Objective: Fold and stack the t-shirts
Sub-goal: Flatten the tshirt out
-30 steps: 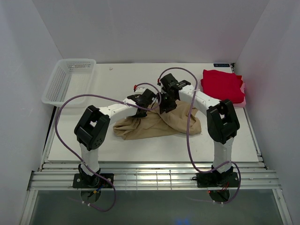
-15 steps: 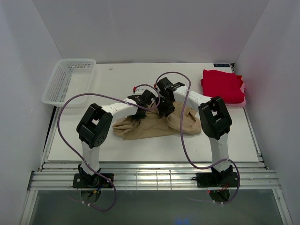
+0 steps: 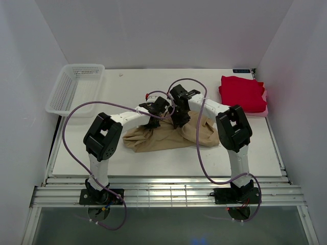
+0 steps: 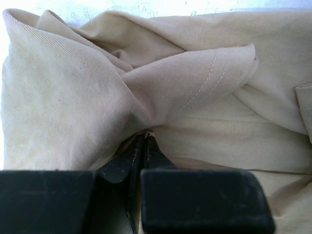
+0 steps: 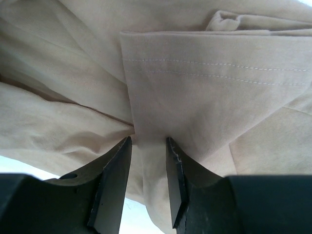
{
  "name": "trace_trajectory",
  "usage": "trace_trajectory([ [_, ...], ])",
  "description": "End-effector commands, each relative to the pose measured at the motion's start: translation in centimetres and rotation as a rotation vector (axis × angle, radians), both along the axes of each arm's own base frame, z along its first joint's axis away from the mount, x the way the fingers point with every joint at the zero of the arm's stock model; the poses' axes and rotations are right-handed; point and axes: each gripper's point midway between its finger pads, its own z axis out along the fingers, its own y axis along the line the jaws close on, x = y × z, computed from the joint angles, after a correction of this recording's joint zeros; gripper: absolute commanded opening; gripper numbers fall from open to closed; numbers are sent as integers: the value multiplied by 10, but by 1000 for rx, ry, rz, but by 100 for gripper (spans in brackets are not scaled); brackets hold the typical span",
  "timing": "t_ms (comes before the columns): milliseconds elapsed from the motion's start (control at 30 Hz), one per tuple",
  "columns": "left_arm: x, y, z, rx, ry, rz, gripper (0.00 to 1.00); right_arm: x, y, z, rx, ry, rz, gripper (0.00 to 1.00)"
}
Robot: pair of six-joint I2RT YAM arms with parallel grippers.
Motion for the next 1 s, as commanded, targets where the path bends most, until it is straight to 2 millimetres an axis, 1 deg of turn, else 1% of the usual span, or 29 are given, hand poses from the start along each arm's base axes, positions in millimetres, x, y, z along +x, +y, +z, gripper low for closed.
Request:
trace_trajectory([
  [0,6,-3,17,-36,-39,8,13,-11,2,-12,-12,35,30,40],
  [167,5,-2,16,-34,-38,10,12,-13,1,-18,-20,51,29,39],
  [233,5,-2,17,-37,-38,11,11,-14,0,-21,-28,53,24,30],
  [267,5,-2,17,-36,-40,10,9,-13,0,-21,-31,50,23,24],
  [300,5,-2,19,-36,-44,11,5,-12,-1,-20,-37,42,18,14],
  [367,6,-2,21,-37,-50,14,0,-9,-2,-16,-41,26,14,10],
  [433,7,-3,24,-42,-56,14,0,-7,-4,-11,-53,19,10,9],
  [467,8,-3,25,-45,-57,13,0,-3,-2,-5,-51,3,12,9],
  [500,10,-5,30,-50,-66,13,0,-1,-3,-1,-62,-7,12,10],
  [533,11,-5,35,-55,-75,16,0,-3,-6,4,-73,6,14,10],
  [567,11,-5,41,-56,-77,13,0,8,-7,15,-89,-39,2,11],
  [633,17,-8,59,-72,-111,15,0,12,-7,30,-91,-60,6,13],
  [667,19,-7,71,-86,-133,16,0,16,-7,43,-85,-84,7,14],
  [700,25,-9,84,-101,-155,9,0,18,-6,48,-81,-97,14,18],
  [733,26,-11,91,-118,-162,3,0,19,-6,54,-77,-106,15,20],
  [767,28,-9,98,-126,-169,6,0,19,-7,58,-77,-108,14,22],
  [833,32,-11,109,-140,-185,6,0,19,-5,61,-64,-107,20,23],
  [900,31,-11,112,-148,-187,5,0,15,-4,56,-60,-91,21,23],
  [967,29,-11,110,-154,-176,5,0,11,-3,49,-53,-61,22,24],
])
